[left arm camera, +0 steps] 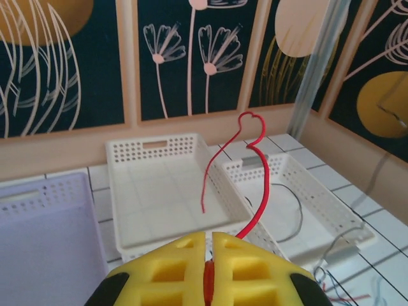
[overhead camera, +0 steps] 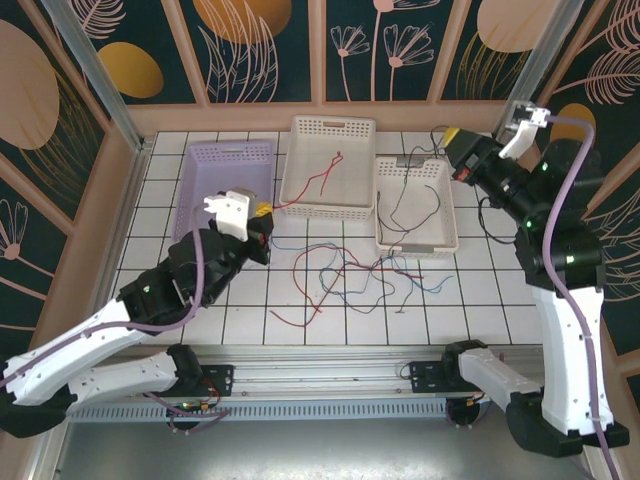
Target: Untangle the cables
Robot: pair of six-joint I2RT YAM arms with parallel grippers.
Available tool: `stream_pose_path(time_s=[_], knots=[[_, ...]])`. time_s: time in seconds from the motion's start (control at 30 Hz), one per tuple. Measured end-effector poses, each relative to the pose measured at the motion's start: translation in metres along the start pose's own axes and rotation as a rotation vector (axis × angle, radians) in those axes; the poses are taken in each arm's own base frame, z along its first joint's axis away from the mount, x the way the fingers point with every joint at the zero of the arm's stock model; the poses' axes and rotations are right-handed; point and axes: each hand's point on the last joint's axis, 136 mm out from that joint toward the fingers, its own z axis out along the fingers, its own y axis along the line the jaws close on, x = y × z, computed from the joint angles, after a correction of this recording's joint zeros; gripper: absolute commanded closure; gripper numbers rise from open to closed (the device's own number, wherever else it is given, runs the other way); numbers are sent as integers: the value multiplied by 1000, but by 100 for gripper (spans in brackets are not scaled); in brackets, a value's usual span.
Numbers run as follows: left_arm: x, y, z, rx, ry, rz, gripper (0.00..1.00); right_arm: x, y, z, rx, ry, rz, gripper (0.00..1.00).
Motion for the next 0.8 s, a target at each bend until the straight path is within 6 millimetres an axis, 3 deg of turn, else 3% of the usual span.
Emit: stream_pose_path(time_s=[0.17, 0.47, 0.63, 0.8], knots=[[0, -4, 40, -54, 19, 102, 100, 2, 8, -15, -35, -29, -18, 100], [2, 44, 133, -173, 63, 93, 100, 0, 32, -45, -113, -73, -53, 100], [34, 55, 184, -180, 131, 82, 100, 6, 36, -50, -140, -65, -58, 100], [94, 61, 229, -176, 260, 76, 100, 13, 34, -49, -150, -44, -55, 100]])
